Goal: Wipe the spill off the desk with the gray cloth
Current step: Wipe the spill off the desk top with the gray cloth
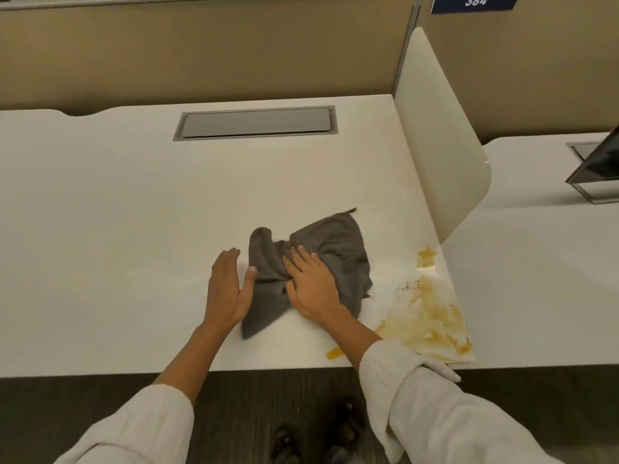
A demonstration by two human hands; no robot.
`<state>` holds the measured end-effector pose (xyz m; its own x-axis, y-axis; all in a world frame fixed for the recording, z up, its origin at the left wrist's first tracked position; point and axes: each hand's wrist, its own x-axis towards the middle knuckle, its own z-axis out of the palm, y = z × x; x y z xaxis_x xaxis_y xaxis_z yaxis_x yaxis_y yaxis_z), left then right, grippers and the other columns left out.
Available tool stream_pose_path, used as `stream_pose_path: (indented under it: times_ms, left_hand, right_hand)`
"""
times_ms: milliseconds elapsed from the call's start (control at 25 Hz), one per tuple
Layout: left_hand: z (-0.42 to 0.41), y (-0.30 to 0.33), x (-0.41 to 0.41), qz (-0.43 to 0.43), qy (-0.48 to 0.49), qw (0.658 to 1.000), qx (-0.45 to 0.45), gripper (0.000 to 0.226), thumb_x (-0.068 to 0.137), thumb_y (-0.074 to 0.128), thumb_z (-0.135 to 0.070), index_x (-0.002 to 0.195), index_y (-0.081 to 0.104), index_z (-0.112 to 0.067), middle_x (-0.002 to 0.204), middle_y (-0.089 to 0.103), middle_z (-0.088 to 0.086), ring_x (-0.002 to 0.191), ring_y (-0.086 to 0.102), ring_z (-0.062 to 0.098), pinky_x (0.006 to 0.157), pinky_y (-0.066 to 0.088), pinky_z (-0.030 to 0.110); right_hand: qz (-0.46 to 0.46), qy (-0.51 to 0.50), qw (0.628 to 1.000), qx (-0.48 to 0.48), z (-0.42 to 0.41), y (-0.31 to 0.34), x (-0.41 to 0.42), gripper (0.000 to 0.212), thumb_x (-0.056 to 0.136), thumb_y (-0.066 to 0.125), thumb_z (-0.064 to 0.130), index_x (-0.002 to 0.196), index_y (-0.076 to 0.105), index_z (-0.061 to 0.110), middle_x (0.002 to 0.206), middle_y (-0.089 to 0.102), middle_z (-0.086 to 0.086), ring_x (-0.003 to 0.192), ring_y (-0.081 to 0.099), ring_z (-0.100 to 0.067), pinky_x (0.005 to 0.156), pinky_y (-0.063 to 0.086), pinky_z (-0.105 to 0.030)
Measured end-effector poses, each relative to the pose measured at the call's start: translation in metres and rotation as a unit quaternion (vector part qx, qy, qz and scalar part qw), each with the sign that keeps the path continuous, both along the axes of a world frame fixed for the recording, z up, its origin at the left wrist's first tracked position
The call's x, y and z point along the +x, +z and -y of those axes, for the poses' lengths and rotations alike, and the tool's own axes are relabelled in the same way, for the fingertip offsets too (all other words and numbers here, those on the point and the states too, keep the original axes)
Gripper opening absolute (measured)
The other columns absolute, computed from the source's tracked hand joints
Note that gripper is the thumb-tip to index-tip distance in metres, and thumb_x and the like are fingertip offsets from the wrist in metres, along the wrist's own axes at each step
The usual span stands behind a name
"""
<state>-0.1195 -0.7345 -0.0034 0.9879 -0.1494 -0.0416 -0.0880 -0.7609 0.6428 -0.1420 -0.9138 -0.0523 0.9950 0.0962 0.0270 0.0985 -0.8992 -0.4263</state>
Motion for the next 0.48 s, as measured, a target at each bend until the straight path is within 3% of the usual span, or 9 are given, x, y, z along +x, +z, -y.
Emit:
stream_pose_path:
  times_ms: [80,200,280,360,400,480]
  left_hand:
    - [0.008,-0.001,0.001,0.006,-0.027,1.000,0.001,0.056,0.100,0.041,-0.039,0.145,0.035,-0.005,0.153,0.037,0.016,0.144,0.029,0.031,0.118,0.024,0.044]
    - [0.031,-0.001,0.000,0.013,-0.061,0.998,-0.002,0.057,0.099,0.041,-0.039,0.144,0.037,-0.005,0.152,0.039,0.015,0.144,0.029,0.032,0.118,0.025,0.046]
    - [0.045,-0.002,-0.003,0.009,-0.066,0.998,-0.008,0.054,0.100,0.043,-0.036,0.145,0.037,-0.007,0.153,0.037,0.014,0.145,0.028,0.030,0.119,0.025,0.046]
    - [0.052,-0.003,-0.005,0.016,-0.063,0.998,-0.017,0.054,0.100,0.041,-0.037,0.145,0.037,-0.007,0.153,0.038,0.014,0.144,0.029,0.031,0.118,0.025,0.046]
    - [0.054,-0.005,-0.007,0.020,-0.063,0.998,-0.019,0.054,0.100,0.042,-0.037,0.144,0.037,-0.007,0.153,0.038,0.014,0.144,0.029,0.031,0.118,0.026,0.046]
    - [0.050,-0.009,-0.007,0.029,-0.060,0.998,-0.016,0.051,0.100,0.045,-0.033,0.144,0.038,-0.007,0.152,0.040,0.015,0.143,0.031,0.031,0.117,0.027,0.046]
  right_hand:
    - [0.021,0.030,0.999,0.034,0.018,-0.002,-0.033,0.056,0.084,0.035,0.027,0.128,0.065,0.008,0.146,0.052,-0.014,0.137,0.047,-0.032,0.111,0.039,-0.052]
    - [0.061,-0.027,0.996,0.058,0.055,0.013,-0.060,0.049,0.077,0.053,0.026,0.122,0.069,0.015,0.154,0.042,-0.012,0.142,0.040,-0.033,0.114,0.029,-0.061]
    - [0.001,-0.142,0.989,0.035,0.062,0.027,-0.064,0.071,0.077,0.050,0.053,0.142,0.049,0.026,0.164,0.021,-0.010,0.151,0.015,-0.034,0.119,0.007,-0.065]
    - [-0.108,-0.232,0.966,-0.022,0.045,0.029,-0.059,0.101,0.072,0.029,0.087,0.156,0.010,0.035,0.165,-0.012,-0.011,0.150,-0.015,-0.040,0.115,-0.014,-0.065]
    - [-0.135,-0.249,0.958,-0.044,0.034,0.025,-0.056,0.108,0.068,0.020,0.094,0.157,-0.001,0.035,0.162,-0.021,-0.014,0.147,-0.023,-0.043,0.113,-0.017,-0.066]
    - [-0.134,-0.259,0.953,-0.078,0.018,0.015,-0.048,0.107,0.072,0.019,0.092,0.157,-0.001,0.031,0.162,-0.017,-0.020,0.147,-0.022,-0.045,0.114,-0.011,-0.066]
